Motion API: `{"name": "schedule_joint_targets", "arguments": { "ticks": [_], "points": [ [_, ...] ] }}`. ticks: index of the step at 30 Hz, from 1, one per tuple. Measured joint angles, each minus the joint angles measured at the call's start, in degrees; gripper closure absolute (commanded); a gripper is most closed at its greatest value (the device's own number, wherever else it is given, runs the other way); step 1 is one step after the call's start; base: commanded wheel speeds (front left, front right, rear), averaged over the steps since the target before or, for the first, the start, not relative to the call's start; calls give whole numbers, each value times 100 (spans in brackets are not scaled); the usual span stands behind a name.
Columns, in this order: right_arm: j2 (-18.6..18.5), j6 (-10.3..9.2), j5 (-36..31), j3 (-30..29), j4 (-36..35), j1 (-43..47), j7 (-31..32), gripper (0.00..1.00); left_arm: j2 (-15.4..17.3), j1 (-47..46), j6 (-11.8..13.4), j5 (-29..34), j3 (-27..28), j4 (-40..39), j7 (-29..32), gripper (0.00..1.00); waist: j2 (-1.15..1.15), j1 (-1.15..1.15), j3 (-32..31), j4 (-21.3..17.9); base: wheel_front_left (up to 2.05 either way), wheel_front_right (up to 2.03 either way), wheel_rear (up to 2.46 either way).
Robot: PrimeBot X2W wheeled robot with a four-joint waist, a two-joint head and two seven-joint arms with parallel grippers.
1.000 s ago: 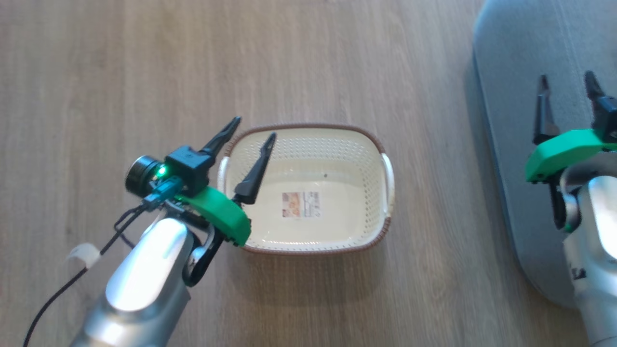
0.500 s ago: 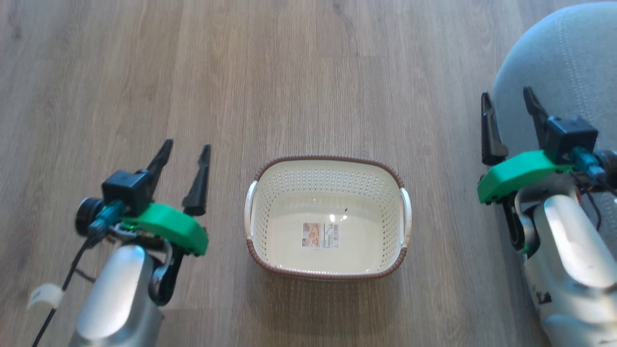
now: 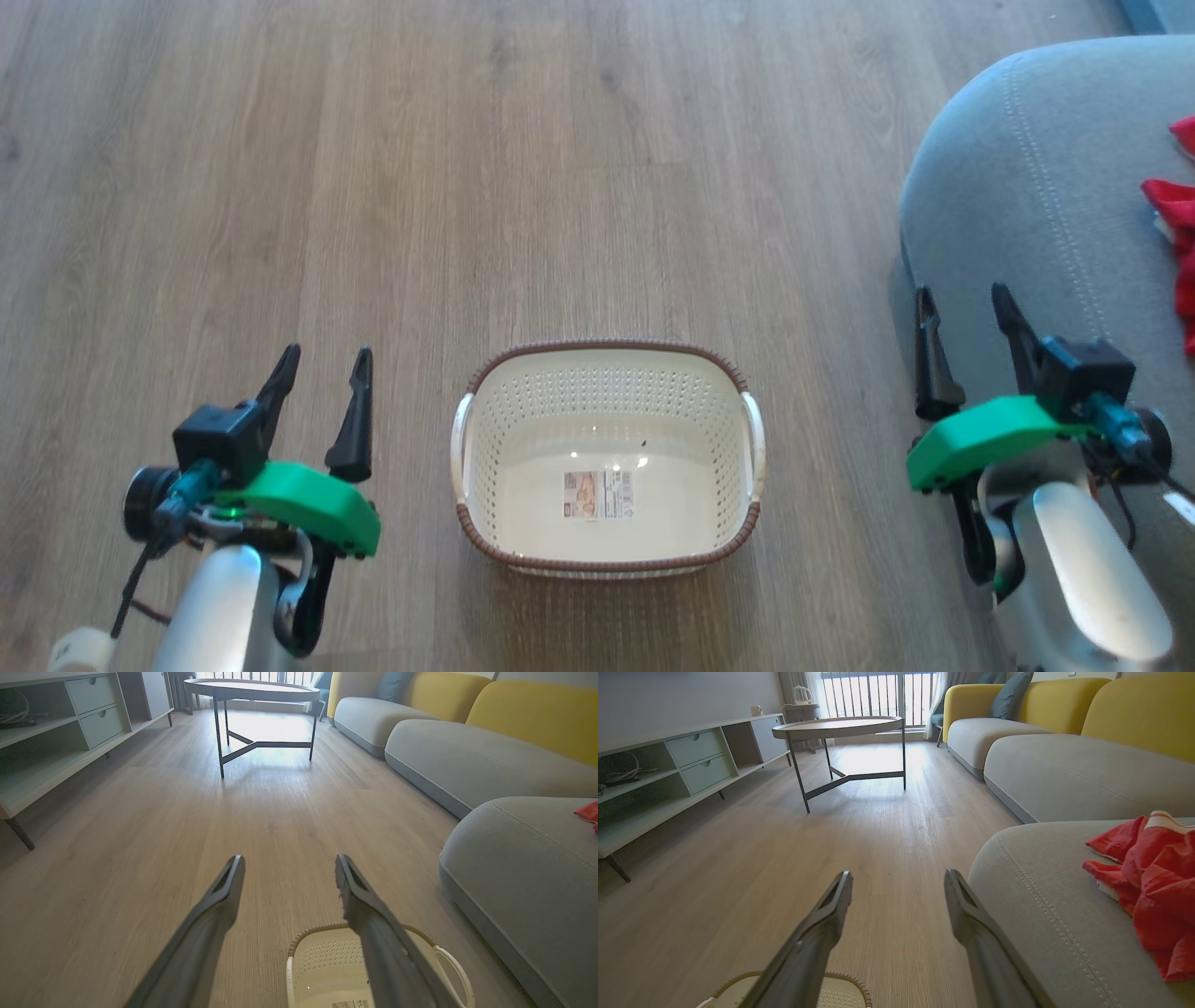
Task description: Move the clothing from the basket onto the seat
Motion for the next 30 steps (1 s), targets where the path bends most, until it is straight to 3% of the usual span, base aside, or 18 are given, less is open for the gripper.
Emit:
{"name": "schedule_joint_targets", "arguments": {
  "ticks": [12,30],
  "points": [
    [199,0,53,-259,-236,607,0,0,-118,480,-4,159,259,-156,0,0,0,0,-250,-164,0,0,0],
    [269,0,51,-98,-360,985,0,0,-283,946,-5,350,584,-420,0,0,0,0,-444,-311,0,0,0]
  ]
}}
